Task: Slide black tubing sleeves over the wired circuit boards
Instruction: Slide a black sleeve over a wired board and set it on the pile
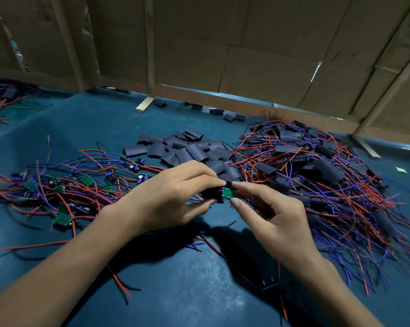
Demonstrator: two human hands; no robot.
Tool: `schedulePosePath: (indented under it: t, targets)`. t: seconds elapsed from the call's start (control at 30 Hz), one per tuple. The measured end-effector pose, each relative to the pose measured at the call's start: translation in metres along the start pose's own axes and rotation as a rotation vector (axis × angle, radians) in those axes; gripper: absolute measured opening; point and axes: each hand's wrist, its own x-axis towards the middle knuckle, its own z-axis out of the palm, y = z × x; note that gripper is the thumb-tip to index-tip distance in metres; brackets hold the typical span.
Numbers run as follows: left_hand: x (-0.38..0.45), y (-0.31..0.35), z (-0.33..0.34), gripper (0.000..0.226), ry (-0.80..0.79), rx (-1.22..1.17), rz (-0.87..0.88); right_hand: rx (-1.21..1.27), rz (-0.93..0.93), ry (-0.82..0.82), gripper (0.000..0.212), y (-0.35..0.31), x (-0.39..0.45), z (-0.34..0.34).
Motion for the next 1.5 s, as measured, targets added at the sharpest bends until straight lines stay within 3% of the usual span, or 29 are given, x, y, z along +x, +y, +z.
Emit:
schedulePosePath:
  t: [0.6,1.03,1.2,1.33,1.5]
  targets:
    - [0.002,0.008,0.003,0.033,0.051,-0.016,0.040,0.110,0.093,0.047,0.019,-0.001,0.000,-0.002]
    - [0.004,0.007,0.004,0.042,0.014,0.075,0.016,-0.071,-0.061,0.068,0.016,-0.002,0.000,-0.001]
    - [0.006,0.011,0.011,0.041,0.033,0.012,0.039,0.093,0.042,0.035,0.025,-0.007,-0.001,0.001]
    - [0.005,0.011,0.013,0.041,0.076,0.003,0.049,0.244,0.170,0.042,0.018,-0.010,-0.001,0.002]
    - [0.005,0.013,0.013,0.048,0.102,-0.035,0.072,0.247,0.219,0.050,0.021,-0.013,0.000,0.004]
